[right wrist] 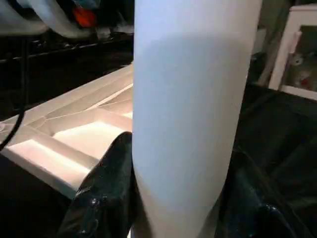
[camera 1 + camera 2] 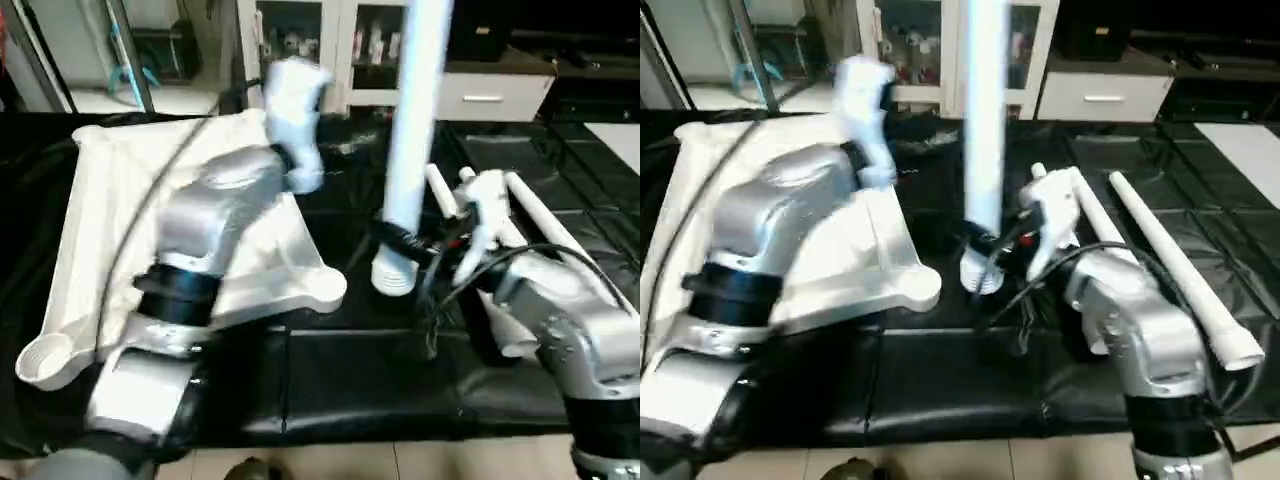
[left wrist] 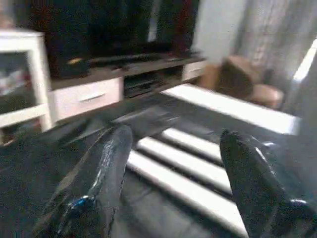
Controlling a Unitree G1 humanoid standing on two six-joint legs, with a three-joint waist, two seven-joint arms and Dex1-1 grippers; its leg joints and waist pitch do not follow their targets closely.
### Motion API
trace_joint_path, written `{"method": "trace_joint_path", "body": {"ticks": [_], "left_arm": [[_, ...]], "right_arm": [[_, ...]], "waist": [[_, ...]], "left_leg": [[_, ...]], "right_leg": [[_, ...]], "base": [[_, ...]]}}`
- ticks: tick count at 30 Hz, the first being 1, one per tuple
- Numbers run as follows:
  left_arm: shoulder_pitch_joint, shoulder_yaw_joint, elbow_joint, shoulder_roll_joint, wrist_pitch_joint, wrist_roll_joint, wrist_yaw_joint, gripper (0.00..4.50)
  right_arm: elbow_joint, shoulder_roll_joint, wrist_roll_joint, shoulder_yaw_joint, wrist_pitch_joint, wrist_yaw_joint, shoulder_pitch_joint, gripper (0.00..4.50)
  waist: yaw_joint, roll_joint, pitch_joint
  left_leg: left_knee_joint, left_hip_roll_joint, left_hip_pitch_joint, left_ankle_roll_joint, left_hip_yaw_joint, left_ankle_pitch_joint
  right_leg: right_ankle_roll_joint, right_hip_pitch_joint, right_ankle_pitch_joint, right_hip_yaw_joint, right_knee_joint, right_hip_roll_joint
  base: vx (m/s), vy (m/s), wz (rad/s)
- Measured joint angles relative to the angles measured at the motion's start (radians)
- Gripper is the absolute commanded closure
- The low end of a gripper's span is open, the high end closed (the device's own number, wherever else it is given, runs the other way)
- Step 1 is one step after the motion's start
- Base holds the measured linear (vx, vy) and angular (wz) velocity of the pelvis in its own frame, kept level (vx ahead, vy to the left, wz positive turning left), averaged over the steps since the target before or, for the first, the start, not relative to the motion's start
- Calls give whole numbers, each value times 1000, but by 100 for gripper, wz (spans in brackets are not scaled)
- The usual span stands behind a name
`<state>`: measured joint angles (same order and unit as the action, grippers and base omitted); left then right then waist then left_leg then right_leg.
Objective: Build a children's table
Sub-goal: Move to table
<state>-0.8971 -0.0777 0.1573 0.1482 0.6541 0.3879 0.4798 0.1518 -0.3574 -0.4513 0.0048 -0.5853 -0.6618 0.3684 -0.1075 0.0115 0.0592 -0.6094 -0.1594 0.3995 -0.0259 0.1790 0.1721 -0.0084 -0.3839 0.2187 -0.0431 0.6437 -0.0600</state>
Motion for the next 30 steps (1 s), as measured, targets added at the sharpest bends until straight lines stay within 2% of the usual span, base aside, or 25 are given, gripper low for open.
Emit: {"method": "trace_joint_path", "body": {"ticks": [2, 6, 11, 16, 20, 22, 23, 24, 25, 28, 30], "left_arm": [[0, 3, -39, 5, 33, 22, 2, 124], [-1, 7, -114, 6, 80, 50, 12, 124], [-1, 6, -116, 12, 88, 50, 18, 124], [0, 6, -116, 14, 86, 47, 15, 124], [30, -5, -54, 101, -65, -73, -16, 124], [83, -3, -14, 172, -129, -129, -6, 124], [121, -3, -7, 201, -151, -136, 14, 124], [166, -6, 6, 228, -164, -143, 45, 96], [193, -12, 15, 243, -167, -147, 70, 96], [270, -68, 16, 292, -175, -149, 171, 77], [294, -110, 27, 315, -222, -169, 219, 48]], "right_arm": [[-15, -1, 16, 2, 17, -1, 14, 266], [-40, -2, 33, 5, 53, -1, 33, 266], [-58, -1, 39, 14, 62, -1, 36, 266], [-81, 0, 61, 21, 77, 4, 43, 266], [-119, 29, 91, -4, 69, 118, 66, 266], [-130, 29, 123, -36, 107, 167, 56, 266], [-131, 30, 143, -45, 154, 178, 46, 266], [-132, 30, 160, -55, 226, 182, 26, 266], [-133, 30, 177, -58, 257, 186, 18, 266], [-127, 53, 186, -62, 259, 224, 3, 266], [-127, 67, 185, -59, 259, 228, 2, 266]], "waist": [[4, -1, 1], [-2, -1, 1], [-8, -2, 1], [-6, -2, 1], [5, 3, 0], [11, 5, 1], [14, 7, 0], [16, 7, 0], [17, 7, 0], [14, 7, 0], [15, 8, 0]], "left_leg": [[0, -1, 1, 0, 0, 0], [0, -1, 1, 0, 0, 0], [0, -1, 2, 2, 0, -1], [0, -1, 2, 2, 0, -1], [1, -1, 1, 2, 0, -1], [3, -1, 2, 1, 0, -2], [4, -1, 2, 1, 0, -2], [5, -1, 2, 0, 0, -2], [5, -1, 3, 0, 0, -2], [5, -1, 4, 0, 0, -2], [5, -1, 4, 1, 0, -2]], "right_leg": [[0, -1, 0, -1, 0, 0], [0, -1, 0, -1, 0, 0], [1, 0, 0, -1, -1, 0], [1, 0, -1, -1, -2, 0], [2, 0, -1, -1, -2, 1], [3, -1, -1, -1, -3, 1], [3, -1, -1, -1, -4, 1], [3, -1, -1, -2, -5, 1], [4, -2, -1, -2, -6, 1], [4, -2, -1, -2, -8, 1], [3, -1, -1, -1, -10, 1]], "base": [[0, 0, 0], [0, 0, 0], [0, 0, 0], [0, 0, 0], [0, 0, 0], [0, 0, 0], [0, 0, 0], [0, 0, 0], [0, 0, 0], [0, 0, 0], [0, 0, 0]]}}
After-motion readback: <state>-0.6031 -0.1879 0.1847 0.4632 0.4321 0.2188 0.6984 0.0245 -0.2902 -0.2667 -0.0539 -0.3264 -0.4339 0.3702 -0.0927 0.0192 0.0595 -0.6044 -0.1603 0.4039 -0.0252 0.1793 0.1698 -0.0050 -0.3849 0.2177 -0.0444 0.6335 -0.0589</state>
